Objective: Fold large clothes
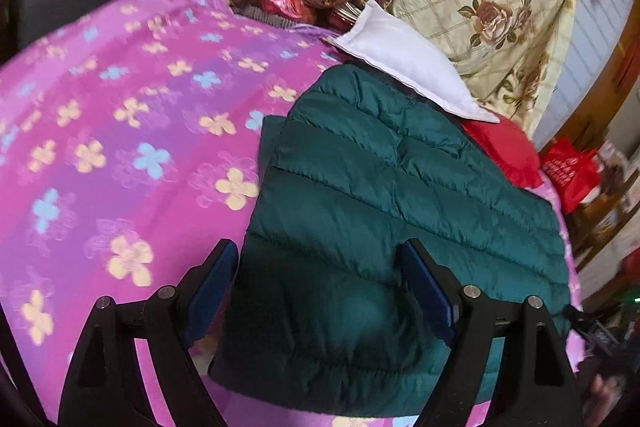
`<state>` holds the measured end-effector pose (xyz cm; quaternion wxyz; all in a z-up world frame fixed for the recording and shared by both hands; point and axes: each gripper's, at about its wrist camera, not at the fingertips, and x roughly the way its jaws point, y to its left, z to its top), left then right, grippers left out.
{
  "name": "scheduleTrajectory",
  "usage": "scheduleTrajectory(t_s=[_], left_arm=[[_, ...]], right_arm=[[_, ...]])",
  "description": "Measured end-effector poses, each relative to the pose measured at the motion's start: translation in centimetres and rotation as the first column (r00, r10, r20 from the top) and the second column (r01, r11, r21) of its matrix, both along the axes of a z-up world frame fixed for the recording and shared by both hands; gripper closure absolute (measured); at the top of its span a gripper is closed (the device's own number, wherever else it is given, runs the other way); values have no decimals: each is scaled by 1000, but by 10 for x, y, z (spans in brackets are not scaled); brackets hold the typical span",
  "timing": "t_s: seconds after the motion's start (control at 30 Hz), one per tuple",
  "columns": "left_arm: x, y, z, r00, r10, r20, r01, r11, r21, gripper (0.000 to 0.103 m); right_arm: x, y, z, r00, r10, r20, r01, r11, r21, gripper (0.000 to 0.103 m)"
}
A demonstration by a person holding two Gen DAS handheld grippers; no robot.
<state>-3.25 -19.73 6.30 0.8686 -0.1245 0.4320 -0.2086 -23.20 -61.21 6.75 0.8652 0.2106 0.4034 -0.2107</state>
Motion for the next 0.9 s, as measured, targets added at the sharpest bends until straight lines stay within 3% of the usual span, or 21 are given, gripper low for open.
scheduleTrajectory(t_s=[0.1, 0.27, 0.33, 0.43, 0.6, 0.67, 0.73, 0.83, 0.9], left_arm=[[11, 1, -11, 999, -19, -43, 17, 999, -45, 38], [23, -3, -25, 996, -62, -71, 54, 994, -98, 29], [29, -5, -33, 992, -70, -106, 56, 990, -131, 21], [38, -5, -43, 985, -75, -153, 48, 983, -175, 17], [40, -13, -44, 990, -59, -128, 37, 985, -170, 17], [41, -19, -43, 989, -65, -133, 43, 986, -161, 24], [40, -24, -39, 986, -81, -143, 59, 986, -156, 45], [31, -29, -24, 988, -105, -113, 91, 989, -119, 71], [25, -29, -13, 988, -120, -92, 110, 988, -107, 83]], right_arm=[[3, -16, -8, 1000, -14, 22, 13, 999, 52, 0], [17, -36, -21, 999, 18, 41, -23, 993, 117, 0], [23, -43, -25, 998, 35, 49, -41, 989, 141, 0], [33, -57, -37, 996, 56, 68, -69, 977, 204, 0], [45, -65, -49, 991, 95, 99, -117, 964, 240, 0], [49, -64, -50, 990, 102, 96, -122, 962, 244, 0], [53, -59, -50, 986, 130, 107, -155, 952, 265, 3], [55, -43, -45, 977, 167, 131, -197, 946, 259, 27], [52, -35, -36, 973, 181, 143, -212, 947, 243, 43]])
